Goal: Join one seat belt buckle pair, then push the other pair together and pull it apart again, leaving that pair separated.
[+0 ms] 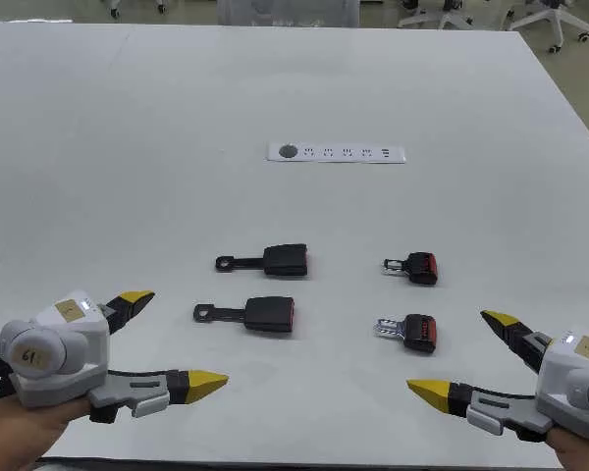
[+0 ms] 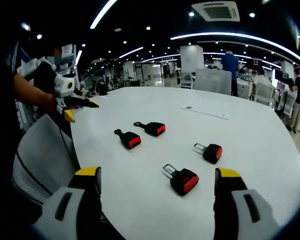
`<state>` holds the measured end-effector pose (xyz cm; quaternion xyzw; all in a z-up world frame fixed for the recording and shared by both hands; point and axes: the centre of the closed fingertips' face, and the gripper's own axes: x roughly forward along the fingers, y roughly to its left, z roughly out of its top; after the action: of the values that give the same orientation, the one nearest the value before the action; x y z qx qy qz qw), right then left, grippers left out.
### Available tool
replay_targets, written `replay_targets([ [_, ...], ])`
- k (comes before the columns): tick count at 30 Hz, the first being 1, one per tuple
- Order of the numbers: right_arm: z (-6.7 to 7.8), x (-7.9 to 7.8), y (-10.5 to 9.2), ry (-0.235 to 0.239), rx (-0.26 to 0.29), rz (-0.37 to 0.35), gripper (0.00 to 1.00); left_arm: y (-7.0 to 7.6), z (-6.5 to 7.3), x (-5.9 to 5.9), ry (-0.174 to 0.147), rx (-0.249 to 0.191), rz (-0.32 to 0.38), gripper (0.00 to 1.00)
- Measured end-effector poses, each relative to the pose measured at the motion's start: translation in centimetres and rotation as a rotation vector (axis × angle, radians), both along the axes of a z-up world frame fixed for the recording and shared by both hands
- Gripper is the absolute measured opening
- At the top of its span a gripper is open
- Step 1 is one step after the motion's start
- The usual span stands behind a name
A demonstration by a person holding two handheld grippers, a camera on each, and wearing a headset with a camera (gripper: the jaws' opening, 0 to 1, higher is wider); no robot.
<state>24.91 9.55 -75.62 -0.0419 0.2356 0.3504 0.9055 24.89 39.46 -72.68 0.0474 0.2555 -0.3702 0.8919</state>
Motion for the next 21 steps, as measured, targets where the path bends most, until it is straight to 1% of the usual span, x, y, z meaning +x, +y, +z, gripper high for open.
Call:
replay_targets([
  [2, 0.06, 0.01, -0.02, 0.001, 0.004, -0.002, 0.97, 0.05, -0.03, 0.00, -0.001, 0.004, -0.002, 0.99],
  [3, 0.05, -0.02, -0.02, 0.005, 0.004, -0.001, 0.96, 0.16, -0.11, 0.02, -0.003, 0.016, -0.004, 0.98],
  [4, 0.04, -0.02, -0.05, 0.004, 0.003, 0.001, 0.96, 0.18, -0.15, 0.02, -0.002, 0.017, -0.004, 0.98],
  [6, 0.08, 0.04, -0.12, 0.000, 0.000, 0.002, 0.96, 0.19, -0.12, 0.08, 0.000, 0.011, -0.001, 0.98],
  [21, 0.10, 0.07, -0.42, 0.007, -0.008, 0.000, 0.95, -0.16, 0.40, 0.15, -0.009, 0.009, 0.000, 0.98],
])
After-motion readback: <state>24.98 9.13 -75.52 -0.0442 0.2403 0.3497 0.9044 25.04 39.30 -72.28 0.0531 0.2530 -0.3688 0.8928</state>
